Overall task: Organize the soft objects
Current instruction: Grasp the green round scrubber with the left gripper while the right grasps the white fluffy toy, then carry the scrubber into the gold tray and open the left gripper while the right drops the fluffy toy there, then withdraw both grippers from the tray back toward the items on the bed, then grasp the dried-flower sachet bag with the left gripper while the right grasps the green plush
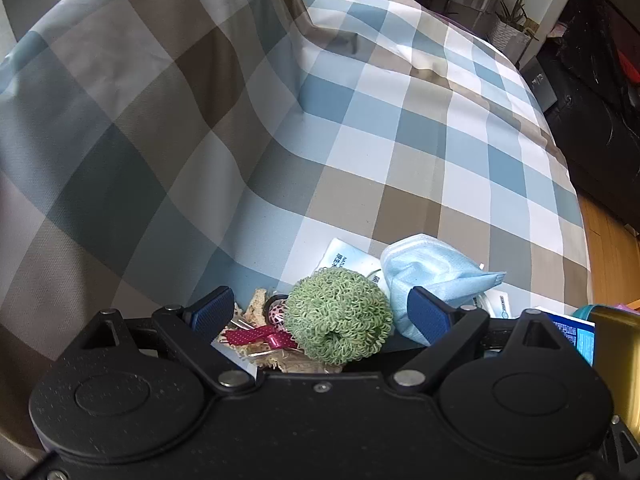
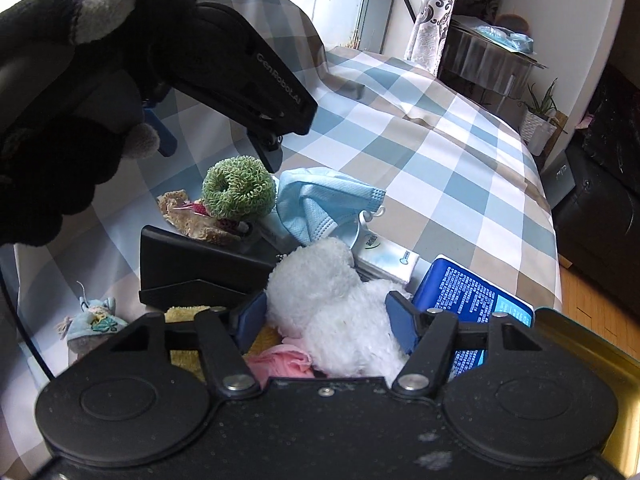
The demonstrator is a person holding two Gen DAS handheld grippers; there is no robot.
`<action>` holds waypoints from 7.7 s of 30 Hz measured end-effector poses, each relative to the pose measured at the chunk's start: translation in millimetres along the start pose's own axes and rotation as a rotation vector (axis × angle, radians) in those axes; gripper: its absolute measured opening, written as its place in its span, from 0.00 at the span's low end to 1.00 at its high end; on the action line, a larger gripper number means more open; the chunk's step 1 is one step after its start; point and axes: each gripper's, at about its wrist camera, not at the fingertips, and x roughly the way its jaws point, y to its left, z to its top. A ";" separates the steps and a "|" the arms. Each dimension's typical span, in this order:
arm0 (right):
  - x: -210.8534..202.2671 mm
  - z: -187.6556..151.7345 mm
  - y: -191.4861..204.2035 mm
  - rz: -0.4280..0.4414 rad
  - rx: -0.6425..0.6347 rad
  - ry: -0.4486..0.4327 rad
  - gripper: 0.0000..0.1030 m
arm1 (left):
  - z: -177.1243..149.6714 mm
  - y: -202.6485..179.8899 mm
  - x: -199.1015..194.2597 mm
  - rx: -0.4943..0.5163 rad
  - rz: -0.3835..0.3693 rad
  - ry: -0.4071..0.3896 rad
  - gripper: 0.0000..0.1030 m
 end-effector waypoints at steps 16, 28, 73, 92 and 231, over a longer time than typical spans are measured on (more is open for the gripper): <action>-11.9 2.1 -8.9 0.025 0.009 -0.065 0.94 | 2.7 -10.1 30.3 0.030 -0.041 0.079 0.54; 28.9 6.0 -5.3 0.076 -0.056 0.075 0.69 | 0.1 10.4 2.9 -0.033 -0.104 0.042 0.51; -159.4 -127.6 -274.6 -0.370 0.843 -0.046 0.39 | -87.0 -233.6 -92.7 0.354 -0.265 0.006 0.52; -150.7 -139.8 -288.4 -0.330 0.938 -0.026 0.40 | -114.1 -295.1 -47.9 0.362 -0.172 0.053 0.56; -91.6 -108.9 -21.1 0.139 0.267 0.043 0.99 | -140.0 12.6 -13.7 -0.104 0.078 0.190 0.72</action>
